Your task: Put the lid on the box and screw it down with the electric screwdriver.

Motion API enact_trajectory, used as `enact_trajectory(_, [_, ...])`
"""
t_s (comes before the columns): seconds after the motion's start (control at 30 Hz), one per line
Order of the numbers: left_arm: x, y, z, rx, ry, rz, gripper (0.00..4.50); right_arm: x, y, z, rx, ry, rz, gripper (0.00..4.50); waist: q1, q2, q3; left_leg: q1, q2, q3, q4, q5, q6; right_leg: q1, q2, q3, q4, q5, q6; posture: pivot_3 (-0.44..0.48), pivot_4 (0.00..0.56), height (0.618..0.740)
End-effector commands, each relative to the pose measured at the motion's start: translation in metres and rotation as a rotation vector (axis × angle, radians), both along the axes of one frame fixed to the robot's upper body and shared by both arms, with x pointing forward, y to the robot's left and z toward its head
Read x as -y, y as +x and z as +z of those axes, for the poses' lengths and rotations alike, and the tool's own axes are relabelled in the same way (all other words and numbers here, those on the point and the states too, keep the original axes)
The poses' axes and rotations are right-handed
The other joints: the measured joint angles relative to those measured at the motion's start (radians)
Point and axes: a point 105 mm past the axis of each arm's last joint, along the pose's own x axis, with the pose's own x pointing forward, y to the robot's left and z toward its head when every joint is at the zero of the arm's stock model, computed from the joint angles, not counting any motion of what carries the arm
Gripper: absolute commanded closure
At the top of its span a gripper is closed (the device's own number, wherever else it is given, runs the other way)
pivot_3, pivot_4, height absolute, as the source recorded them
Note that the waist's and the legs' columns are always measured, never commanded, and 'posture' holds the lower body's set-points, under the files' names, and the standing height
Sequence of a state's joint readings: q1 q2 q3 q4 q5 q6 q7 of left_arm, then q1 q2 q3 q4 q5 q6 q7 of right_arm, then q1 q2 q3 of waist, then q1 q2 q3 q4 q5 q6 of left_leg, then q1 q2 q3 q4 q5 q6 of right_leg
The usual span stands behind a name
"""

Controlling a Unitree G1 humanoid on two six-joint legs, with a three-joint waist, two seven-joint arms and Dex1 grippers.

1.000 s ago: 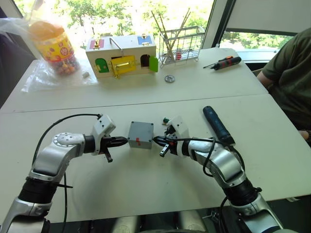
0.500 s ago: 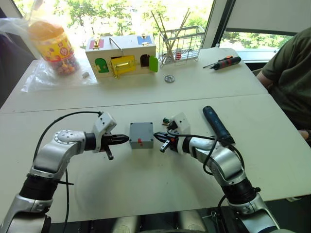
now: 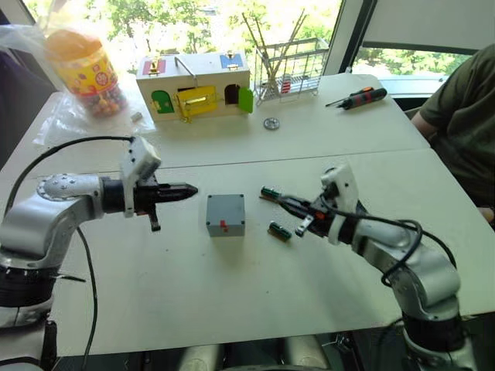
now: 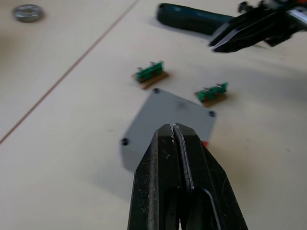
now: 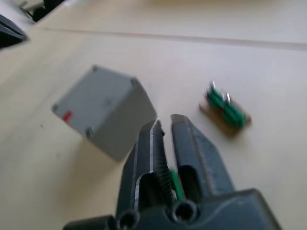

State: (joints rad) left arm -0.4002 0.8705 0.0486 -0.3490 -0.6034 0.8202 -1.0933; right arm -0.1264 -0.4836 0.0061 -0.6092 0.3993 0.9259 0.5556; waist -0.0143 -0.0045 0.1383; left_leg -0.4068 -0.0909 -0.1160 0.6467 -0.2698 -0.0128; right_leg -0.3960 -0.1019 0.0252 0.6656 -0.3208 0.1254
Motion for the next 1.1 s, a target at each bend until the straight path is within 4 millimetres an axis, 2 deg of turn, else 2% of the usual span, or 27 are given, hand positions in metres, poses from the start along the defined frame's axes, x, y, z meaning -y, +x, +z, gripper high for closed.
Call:
enact_trajectory(0.03, [0.013,-0.012,-0.005,0.012,0.058,-0.096,4.5,-0.006,-0.006,0.007,0.059,0.017,0.043,2.15,-0.003,0.001,0.0,0.0,0.001,0.0,0.0,0.0,0.0,0.0,0.0,0.0,0.0,0.001,-0.001,0.0,0.15,0.74])
enact_trajectory(0.17, [0.021,-0.017,-0.017,0.01,0.086,-0.14,4.5,-0.012,-0.006,-0.002,0.047,0.028,0.037,0.39,0.0,0.001,0.001,0.001,0.002,0.0,-0.001,0.0,0.0,0.0,0.003,0.0,0.0,0.001,-0.001,0.0,0.15,0.74])
enact_trajectory(0.4, [0.023,-0.026,-0.031,-0.023,0.101,-0.17,4.5,-0.016,-0.005,-0.017,0.053,-0.021,0.043,0.39,0.003,0.001,0.001,0.0,0.001,0.0,0.0,0.0,-0.001,0.0,0.002,0.0,-0.001,0.001,-0.001,0.0,0.15,0.74])
enact_trajectory(0.5, [0.023,-0.026,-0.031,-0.027,0.094,-0.158,4.5,-0.015,-0.005,-0.019,0.081,-0.051,0.049,1.13,0.005,0.001,0.001,0.0,0.001,-0.001,0.0,0.0,0.0,0.0,0.002,0.0,0.0,0.001,-0.001,0.0,0.15,0.74])
enact_trajectory(0.57, [0.021,-0.025,-0.032,-0.028,0.094,-0.149,4.5,-0.013,-0.004,-0.019,0.085,-0.043,0.032,1.78,0.003,0.001,0.001,0.0,0.001,-0.001,0.0,0.0,0.0,0.0,0.002,0.0,0.0,0.001,-0.001,0.0,0.15,0.74])
enact_trajectory(0.87, [0.021,-0.024,-0.039,-0.022,0.107,-0.137,4.5,-0.01,-0.003,-0.022,0.087,-0.049,0.027,1.78,0.004,0.001,0.001,0.0,0.001,-0.001,0.0,0.0,-0.001,0.0,0.002,0.0,0.0,0.001,-0.001,0.0,0.15,0.74])
enact_trajectory(0.97, [0.022,-0.023,-0.04,-0.02,0.106,-0.133,4.5,-0.01,-0.003,-0.024,0.087,-0.059,0.027,2.6,0.003,0.001,0.001,0.0,0.001,-0.001,0.0,0.0,-0.001,0.0,0.003,0.0,0.0,0.001,-0.001,0.0,0.15,0.74])
enact_trajectory(1.1, [0.022,-0.022,-0.041,-0.019,0.104,-0.132,4.5,-0.01,-0.002,-0.026,0.084,-0.065,0.025,4.48,0.003,0.001,0.001,0.0,0.001,-0.001,0.0,0.0,-0.001,0.0,0.003,0.0,0.0,0.001,-0.001,0.0,0.15,0.74])
